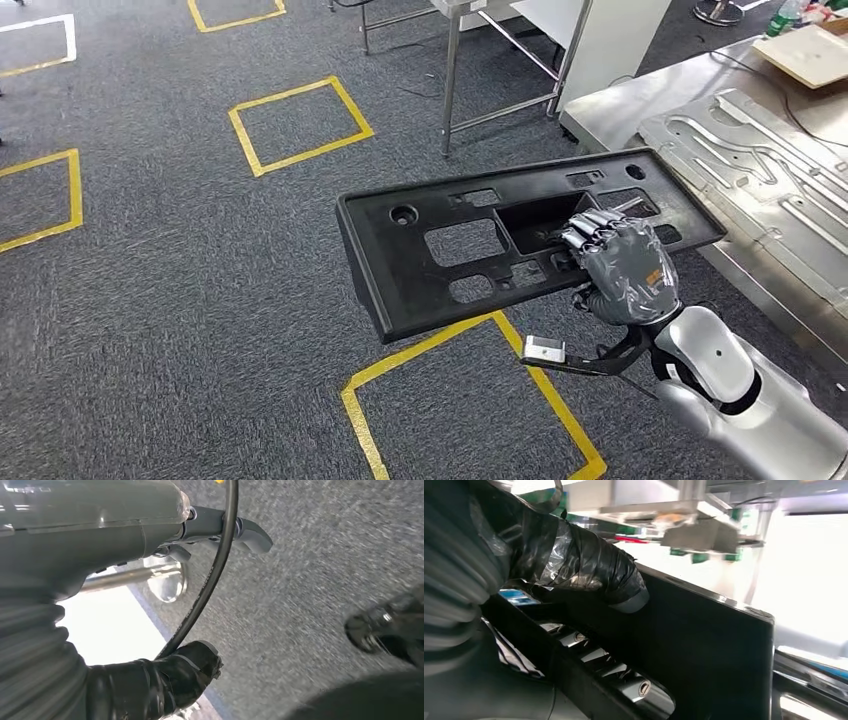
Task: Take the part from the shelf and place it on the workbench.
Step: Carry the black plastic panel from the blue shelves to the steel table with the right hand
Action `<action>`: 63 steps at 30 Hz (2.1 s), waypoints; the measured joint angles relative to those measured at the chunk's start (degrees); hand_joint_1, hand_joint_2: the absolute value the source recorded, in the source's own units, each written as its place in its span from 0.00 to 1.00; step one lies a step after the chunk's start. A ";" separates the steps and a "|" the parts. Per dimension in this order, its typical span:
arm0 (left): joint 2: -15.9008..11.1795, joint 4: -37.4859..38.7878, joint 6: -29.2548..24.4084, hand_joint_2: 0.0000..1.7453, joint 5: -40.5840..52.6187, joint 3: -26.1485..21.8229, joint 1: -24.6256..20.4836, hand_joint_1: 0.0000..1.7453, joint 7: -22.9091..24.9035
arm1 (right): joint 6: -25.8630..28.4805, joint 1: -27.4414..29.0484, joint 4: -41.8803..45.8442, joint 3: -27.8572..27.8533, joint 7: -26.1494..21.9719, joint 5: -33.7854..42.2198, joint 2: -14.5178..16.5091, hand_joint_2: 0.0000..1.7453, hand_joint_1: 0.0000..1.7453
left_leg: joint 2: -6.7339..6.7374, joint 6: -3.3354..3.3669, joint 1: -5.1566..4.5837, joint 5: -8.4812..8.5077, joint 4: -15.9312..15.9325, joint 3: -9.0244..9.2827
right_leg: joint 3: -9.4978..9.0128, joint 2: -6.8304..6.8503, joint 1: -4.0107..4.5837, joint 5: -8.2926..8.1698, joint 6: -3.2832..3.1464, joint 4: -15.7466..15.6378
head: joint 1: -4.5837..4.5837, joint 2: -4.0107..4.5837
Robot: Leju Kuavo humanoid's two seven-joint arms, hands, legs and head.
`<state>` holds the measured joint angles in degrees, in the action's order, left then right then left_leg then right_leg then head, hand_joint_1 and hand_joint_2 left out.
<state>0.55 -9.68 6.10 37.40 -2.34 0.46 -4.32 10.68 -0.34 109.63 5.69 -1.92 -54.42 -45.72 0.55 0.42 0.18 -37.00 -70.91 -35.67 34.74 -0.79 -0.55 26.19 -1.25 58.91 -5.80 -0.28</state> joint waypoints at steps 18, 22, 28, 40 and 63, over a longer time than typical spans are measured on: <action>0.42 0.00 -0.35 1.00 -0.48 -0.66 0.30 0.00 0.63 | 0.55 3.51 1.67 -6.65 -0.31 0.41 -1.52 1.00 1.00 | 1.83 2.76 0.05 9.53 14.62 4.76 | 6.82 0.64 -1.15 5.29 3.44 13.29 | -0.05 0.00; 0.69 0.00 -0.34 1.00 -0.78 -0.98 0.23 0.00 0.56 | 0.51 3.97 2.06 -7.67 -0.33 0.91 -1.62 1.00 1.00 | 4.17 1.47 0.10 8.38 13.56 4.99 | -0.18 3.69 -1.10 0.40 3.69 0.48 | -0.04 0.00; 0.95 -0.02 -0.31 1.00 -0.87 -1.14 -0.14 0.00 0.43 | 0.46 5.29 2.76 -9.38 -0.56 1.12 -2.21 1.00 1.00 | 3.03 -0.32 0.36 5.19 9.97 4.44 | -0.93 1.15 -0.85 0.42 1.24 -0.62 | 0.00 -0.02; 1.08 -0.02 -0.39 1.00 -0.85 -1.15 0.12 0.00 0.14 | -0.30 5.60 2.92 -9.94 -0.82 1.27 -2.37 1.00 1.00 | -3.77 1.97 0.00 8.95 12.89 3.57 | -1.62 -6.82 -0.46 0.94 1.95 -0.05 | 0.00 -0.02; 1.42 -0.13 -0.26 1.00 -0.79 -1.19 0.37 0.00 -0.28 | -1.28 3.50 2.21 -10.01 -0.98 1.68 -3.20 1.00 1.00 | -0.04 -0.56 0.45 -1.12 -2.71 -2.85 | -6.81 -1.81 -0.26 4.90 -0.35 -1.32 | -0.09 -0.02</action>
<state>1.96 -9.81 5.84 36.61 -3.52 0.83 -4.60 9.40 3.17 111.85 -4.32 -2.91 -52.74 -48.92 0.51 -0.14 0.63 -38.12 -73.62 -38.51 27.93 -2.59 -0.82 31.09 -1.60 57.60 -5.89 -0.30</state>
